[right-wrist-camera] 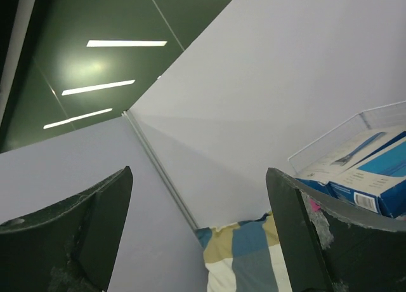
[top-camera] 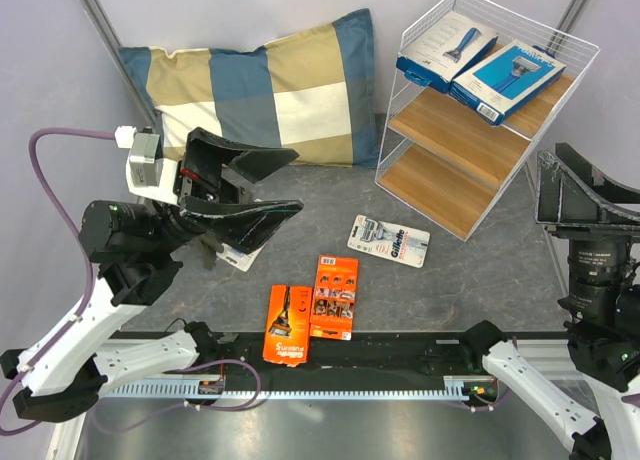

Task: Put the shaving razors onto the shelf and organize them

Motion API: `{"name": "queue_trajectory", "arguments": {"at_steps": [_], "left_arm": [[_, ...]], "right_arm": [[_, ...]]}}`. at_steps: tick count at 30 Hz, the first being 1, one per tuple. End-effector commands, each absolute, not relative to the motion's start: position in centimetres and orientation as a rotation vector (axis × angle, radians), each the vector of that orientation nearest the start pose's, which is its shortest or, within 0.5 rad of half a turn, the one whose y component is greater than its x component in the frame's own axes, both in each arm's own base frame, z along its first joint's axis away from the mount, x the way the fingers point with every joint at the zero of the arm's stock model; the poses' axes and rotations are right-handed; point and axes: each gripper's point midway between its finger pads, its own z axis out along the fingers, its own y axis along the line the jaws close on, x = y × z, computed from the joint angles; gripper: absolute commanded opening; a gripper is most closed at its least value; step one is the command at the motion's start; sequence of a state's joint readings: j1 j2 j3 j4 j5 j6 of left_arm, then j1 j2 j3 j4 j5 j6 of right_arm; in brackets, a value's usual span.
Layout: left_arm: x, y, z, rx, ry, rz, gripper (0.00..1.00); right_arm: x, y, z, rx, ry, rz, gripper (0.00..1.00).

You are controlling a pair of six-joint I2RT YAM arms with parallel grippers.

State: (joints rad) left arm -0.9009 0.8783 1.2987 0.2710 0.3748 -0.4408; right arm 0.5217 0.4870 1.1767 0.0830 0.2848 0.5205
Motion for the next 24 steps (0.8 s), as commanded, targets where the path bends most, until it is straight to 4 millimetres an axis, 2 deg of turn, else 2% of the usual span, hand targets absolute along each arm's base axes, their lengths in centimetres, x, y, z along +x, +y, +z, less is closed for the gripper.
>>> {"name": "queue_trajectory", "arguments": {"at_steps": [1,2,3,4,5,6,7,8,9,12,17,19,20,21,22,24], "left_arm": [[11.3,-24.7,59.0,0.511,0.871,-1.327,0.89],[12.2,-25.9,58.3,0.512,0.908,-1.338,0.90],[12.5,-26.6,58.4,0.510,0.928,-1.363,0.92],[12.9,-27.6,57.9,0.498,0.991,-1.419,0.94],[13.6,-30.4,56.3,0.559,1.064,-1.466,0.98],[12.8,-30.6,58.1,0.592,1.043,-1.503,1.00],[12.6,-31.6,57.9,0.621,1.084,-1.558,1.00],[12.0,-32.7,57.6,0.685,1.104,-1.610,1.00],[12.2,-33.7,58.4,0.693,1.116,-1.651,1.00],[11.9,-34.9,58.8,0.742,1.124,-1.693,1.00],[11.2,-34.2,59.9,0.746,1.047,-1.700,1.00],[10.5,-33.2,60.4,0.737,1.016,-1.698,1.00],[10.7,-33.1,59.8,0.731,1.030,-1.692,1.00],[10.4,-32.7,60.1,0.728,1.006,-1.692,1.00],[9.7,-31.7,60.6,0.720,0.977,-1.689,1.00],[9.2,-31.2,60.2,0.724,0.975,-1.692,1.00]], "right_arm": [[16.1,5.5,57.1,0.249,0.907,0.778,0.96],[16.9,6.4,56.9,0.238,0.944,0.795,0.96],[17.8,8.7,57.7,0.160,0.982,0.839,0.96],[18.4,10.7,57.1,0.083,1.052,0.867,0.98],[18.6,12.3,57.4,0.022,1.078,0.908,0.98],[19.5,14.1,58.0,-0.029,1.105,0.952,0.98],[19.1,15.7,58.2,-0.088,1.118,1.025,0.98],[19.1,16.3,58.4,-0.102,1.117,1.051,0.98],[19.5,16.9,58.6,-0.116,1.119,1.071,0.98],[19.2,17.6,59.0,-0.137,1.105,1.114,0.98],[17.6,18.5,59.3,-0.206,1.066,1.204,0.98],[16.7,18.1,59.7,-0.209,1.026,1.217,0.98],[16.2,17.5,60.0,-0.199,1.002,1.210,0.98],[15.9,17.3,60.0,-0.193,0.992,1.210,0.98],[15.6,17.0,60.1,-0.186,0.981,1.207,0.98],[14.8,16.2,60.4,-0.173,0.952,1.201,0.98]]}}
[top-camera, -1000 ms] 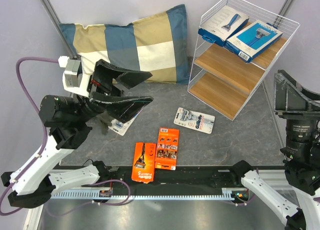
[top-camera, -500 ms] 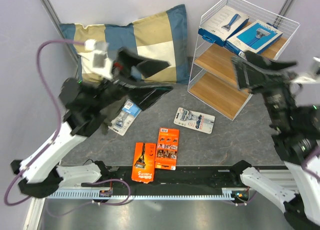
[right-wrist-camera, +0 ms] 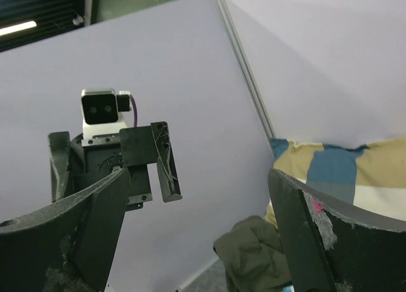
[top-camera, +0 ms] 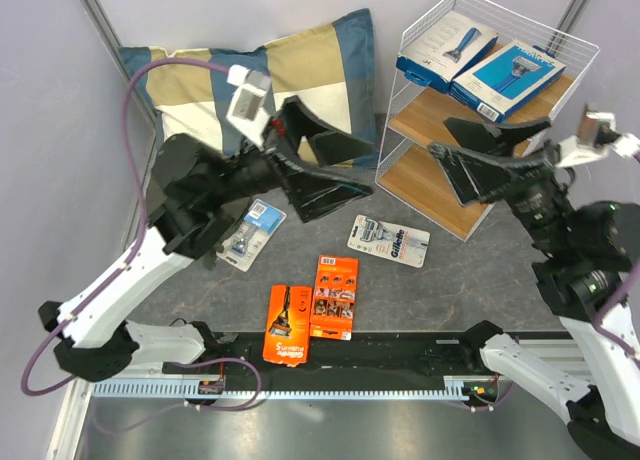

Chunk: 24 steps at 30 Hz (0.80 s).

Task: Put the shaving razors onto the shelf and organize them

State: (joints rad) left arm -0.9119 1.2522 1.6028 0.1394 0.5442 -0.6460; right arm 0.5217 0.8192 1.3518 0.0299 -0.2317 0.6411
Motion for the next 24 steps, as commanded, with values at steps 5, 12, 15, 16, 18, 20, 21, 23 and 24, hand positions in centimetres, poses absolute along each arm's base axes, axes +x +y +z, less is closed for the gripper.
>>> {"name": "queue_trajectory", "arguments": {"at_steps": [5,12,15,16,18,20,21,23,24], "left_arm": [[8.4,-29.1,59.1,0.710,0.949,-1.634,1.00],[14.3,-29.5,51.8,0.559,1.227,-1.348,1.00],[16.8,-29.7,47.7,0.515,1.380,-1.225,1.00],[17.7,-29.5,46.9,0.487,1.414,-1.181,1.00],[18.9,-29.4,44.1,0.468,1.509,-1.106,1.00],[20.3,-29.3,41.7,0.437,1.582,-1.038,1.00],[20.6,-29.3,40.5,0.434,1.625,-1.012,1.00],[21.3,-29.5,38.4,0.428,1.692,-0.981,1.00],[21.8,-29.2,37.2,0.411,1.738,-0.946,1.00]], "right_arm": [[14.0,14.6,60.1,-0.139,0.929,1.146,0.98],[19.5,16.2,53.9,-0.071,1.176,1.051,0.98],[21.4,17.5,50.5,-0.088,1.291,1.021,0.98],[21.8,17.7,49.7,-0.089,1.315,1.015,0.98],[22.9,18.3,47.1,-0.090,1.385,0.999,0.98],[23.8,18.9,44.7,-0.095,1.448,0.984,0.98],[24.1,19.1,43.7,-0.105,1.474,0.966,0.98],[25.0,19.5,41.6,-0.119,1.538,0.937,0.98],[25.3,19.6,40.4,-0.129,1.580,0.918,0.98]]}}
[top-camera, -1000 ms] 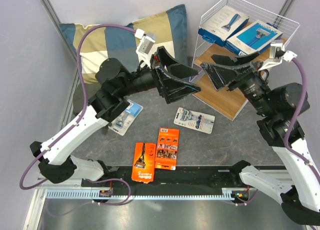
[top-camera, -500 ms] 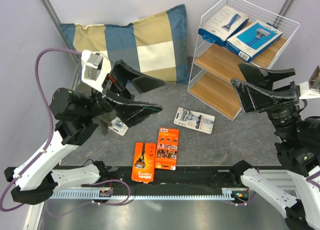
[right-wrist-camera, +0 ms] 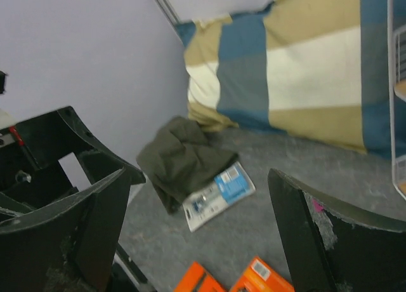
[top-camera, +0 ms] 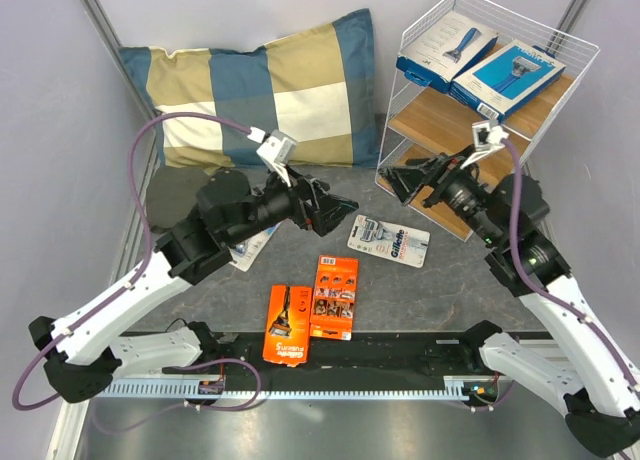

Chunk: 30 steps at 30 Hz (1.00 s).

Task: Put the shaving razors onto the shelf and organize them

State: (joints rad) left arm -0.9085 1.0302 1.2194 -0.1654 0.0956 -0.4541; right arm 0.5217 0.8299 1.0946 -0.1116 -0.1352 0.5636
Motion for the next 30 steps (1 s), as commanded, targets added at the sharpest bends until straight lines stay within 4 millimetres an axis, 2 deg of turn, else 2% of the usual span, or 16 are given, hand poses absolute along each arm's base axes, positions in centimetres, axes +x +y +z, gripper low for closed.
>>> {"name": "queue_trajectory", "arguments": {"at_steps": [1,4,5,7,8,10,11,13,14,16,17,20,22,23,28,30], "left_arm": [[22.3,-29.0,36.4,0.397,1.764,-0.924,1.00],[23.2,-29.1,32.6,0.381,1.890,-0.888,1.00],[23.6,-29.2,31.0,0.365,1.940,-0.879,1.00],[23.9,-29.2,28.9,0.359,2.006,-0.872,1.00],[24.0,-29.1,27.6,0.344,2.043,-0.863,1.00],[24.4,-28.8,25.9,0.327,2.090,-0.844,1.00],[24.4,-28.7,24.8,0.316,2.124,-0.839,1.00],[24.6,-28.5,23.3,0.308,2.170,-0.835,1.00],[24.6,-28.3,22.3,0.301,2.198,-0.831,1.00],[24.8,-28.2,20.6,0.293,2.254,-0.830,1.00],[24.8,-28.1,19.5,0.290,2.283,-0.823,1.00],[25.1,-28.2,16.9,0.286,2.346,-0.810,1.00],[25.3,-28.6,16.2,0.291,2.356,-0.839,1.00],[25.2,-28.6,15.1,0.290,2.383,-0.838,1.00],[25.9,-29.2,13.3,0.258,2.416,-0.957,1.00],[26.2,-29.3,12.1,0.246,2.449,-0.968,1.00]], "right_arm": [[25.5,19.8,39.6,-0.130,1.605,0.911,0.98],[26.5,20.7,35.9,-0.148,1.709,0.901,0.98],[27.0,21.0,33.8,-0.144,1.764,0.892,0.98],[27.1,21.5,31.7,-0.162,1.819,0.894,0.98],[27.4,21.8,29.5,-0.161,1.874,0.886,0.98],[27.7,21.9,27.5,-0.153,1.926,0.875,0.98],[27.7,22.1,25.4,-0.152,1.980,0.865,0.98],[27.9,22.0,23.3,-0.143,2.027,0.842,0.98],[28.0,21.9,21.2,-0.133,2.082,0.821,0.98],[28.0,21.9,19.3,-0.128,2.127,0.801,0.98],[28.1,21.7,17.4,-0.116,2.174,0.771,0.98],[28.4,21.4,14.5,-0.114,2.235,0.718,0.98],[29.1,20.6,13.6,-0.128,2.228,0.630,0.98],[29.1,20.5,12.8,-0.147,2.236,0.583,0.98],[30.5,18.3,11.5,-0.221,2.174,0.235,0.98],[30.1,19.5,11.1,-0.274,2.174,0.190,0.98]]}}
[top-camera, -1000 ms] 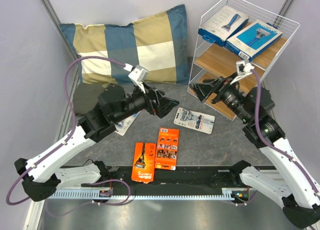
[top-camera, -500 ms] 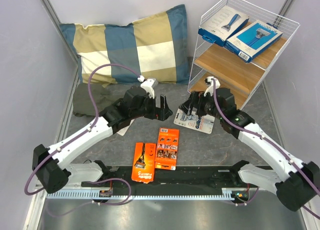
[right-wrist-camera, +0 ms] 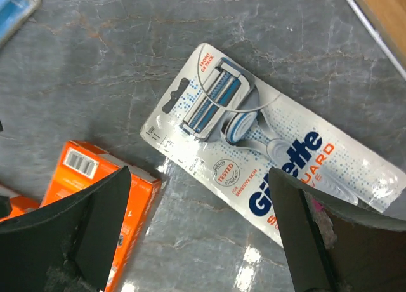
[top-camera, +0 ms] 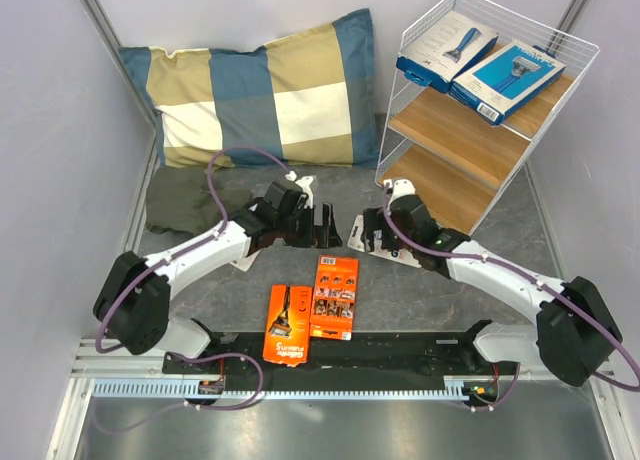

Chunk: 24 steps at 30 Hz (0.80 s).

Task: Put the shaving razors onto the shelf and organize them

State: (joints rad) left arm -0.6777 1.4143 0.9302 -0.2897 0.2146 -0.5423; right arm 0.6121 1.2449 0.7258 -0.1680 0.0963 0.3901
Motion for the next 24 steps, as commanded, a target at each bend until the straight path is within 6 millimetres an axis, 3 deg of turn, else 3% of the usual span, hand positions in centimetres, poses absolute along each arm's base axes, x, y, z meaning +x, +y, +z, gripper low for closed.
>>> {"name": "queue_trajectory", "arguments": {"at_steps": [1,2,7,10,18,24], "left_arm": [[26.5,-29.2,12.0,0.237,2.449,-0.978,1.00],[26.7,-29.1,11.9,0.230,2.448,-0.985,1.00],[27.6,-27.8,10.1,0.162,2.506,-1.051,1.00],[28.4,-26.1,9.5,0.088,2.517,-1.080,1.00],[29.9,-22.9,10.4,0.008,2.458,-1.125,1.00],[30.1,-22.5,11.0,-0.012,2.422,-1.179,1.00]], "right_arm": [[30.5,18.7,10.4,-0.262,2.172,0.070,0.98],[30.3,19.6,10.5,-0.296,2.161,0.043,0.98],[29.7,19.8,7.1,-0.396,2.210,-0.183,0.98],[29.7,19.9,6.1,-0.400,2.217,-0.250,0.98],[30.5,20.0,4.0,-0.408,2.215,-0.431,0.98],[31.4,20.2,1.2,-0.435,2.234,-0.607,0.95]]}}
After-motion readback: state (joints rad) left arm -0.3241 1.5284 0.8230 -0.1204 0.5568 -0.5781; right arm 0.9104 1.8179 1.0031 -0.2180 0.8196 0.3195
